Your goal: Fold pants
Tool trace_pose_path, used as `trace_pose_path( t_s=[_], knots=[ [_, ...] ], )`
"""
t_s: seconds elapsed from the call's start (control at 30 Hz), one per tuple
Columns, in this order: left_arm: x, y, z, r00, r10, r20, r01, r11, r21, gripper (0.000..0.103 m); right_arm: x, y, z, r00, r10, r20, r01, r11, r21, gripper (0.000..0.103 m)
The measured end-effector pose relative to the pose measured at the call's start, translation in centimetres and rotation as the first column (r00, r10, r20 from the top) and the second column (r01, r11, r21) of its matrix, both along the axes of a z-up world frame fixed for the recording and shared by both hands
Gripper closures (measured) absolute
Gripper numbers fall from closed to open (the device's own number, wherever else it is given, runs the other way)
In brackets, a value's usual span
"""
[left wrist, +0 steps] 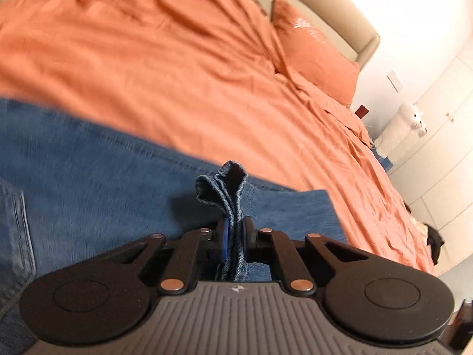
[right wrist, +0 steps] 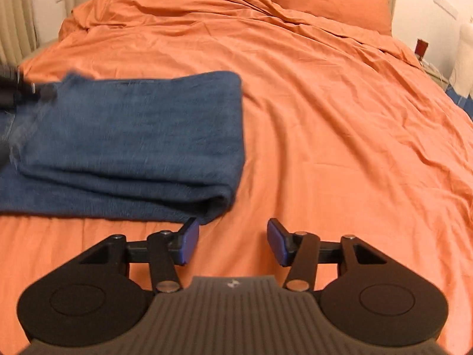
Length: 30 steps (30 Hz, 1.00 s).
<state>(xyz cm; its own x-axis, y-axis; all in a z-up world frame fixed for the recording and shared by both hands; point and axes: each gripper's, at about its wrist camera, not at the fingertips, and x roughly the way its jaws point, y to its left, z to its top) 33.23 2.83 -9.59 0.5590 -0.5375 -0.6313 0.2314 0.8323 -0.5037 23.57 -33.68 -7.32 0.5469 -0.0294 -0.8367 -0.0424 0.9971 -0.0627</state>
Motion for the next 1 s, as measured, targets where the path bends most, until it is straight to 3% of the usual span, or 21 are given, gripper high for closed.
trace_pose_path(
  t_s=[0.07,0.17,0.23,0.27,0.4,0.57,0.67,0.73,0.83,1.0],
  knots=[
    [-0.4,-0.3,1.6,1.0,-0.012,0.024,0.012,0.999,0.032,0.094,0.9,0.2,-0.7,1.0,-0.014,0.019,0.014,1.0,-0.013,0.063],
    [-0.5,-0.9,3.3,0.998,-0.029,0.064,0.022,0.995,0.095,0.095,2.4,0.5,-0.4,0.997,-0.026,0.071,0.024,0.999,0.037,0.066],
    [-0.1,-1.0,3.2,0.998,-0.019,0.059,0.008,0.985,0.173,0.095,3.0,0.8,-0.3,0.998,-0.015,0.055,0.014,1.0,0.027,0.101],
    [0.3,-1.0,2.6,0.999,-0.009,0.034,0.002,0.978,0.207,0.095,3.2,0.9,-0.5,0.999,-0.018,0.042,0.018,1.0,0.003,0.103],
    [2.0,-1.8,-1.9,0.997,0.024,-0.069,0.0,0.945,0.328,0.095,2.0,0.6,-1.4,0.999,0.002,0.043,-0.003,1.0,0.025,0.103],
    [2.6,-2.2,-5.0,0.993,0.06,-0.106,-0.019,0.936,0.35,0.094,1.8,1.0,-3.5,0.999,0.05,0.001,-0.05,0.999,-0.002,0.103],
    [2.3,-2.0,-4.6,0.992,0.062,-0.112,-0.021,0.94,0.34,0.092,2.1,0.8,-3.6,0.998,0.05,-0.024,-0.05,0.999,0.011,0.103],
    [2.0,-1.3,-3.8,0.992,0.07,-0.108,-0.03,0.942,0.334,0.077,2.4,0.4,-3.2,0.997,0.051,-0.058,-0.049,0.998,0.026,0.103],
    [1.0,0.6,-2.8,0.991,0.09,-0.102,-0.052,0.944,0.324,0.076,2.2,-0.3,-2.4,0.994,0.042,-0.098,-0.038,0.998,0.044,0.103],
    [-1.1,3.3,-0.5,0.989,0.142,-0.045,-0.118,0.929,0.352,0.076,1.3,-1.3,-0.3,0.997,0.02,-0.072,-0.015,0.998,0.069,0.098]
  ],
)
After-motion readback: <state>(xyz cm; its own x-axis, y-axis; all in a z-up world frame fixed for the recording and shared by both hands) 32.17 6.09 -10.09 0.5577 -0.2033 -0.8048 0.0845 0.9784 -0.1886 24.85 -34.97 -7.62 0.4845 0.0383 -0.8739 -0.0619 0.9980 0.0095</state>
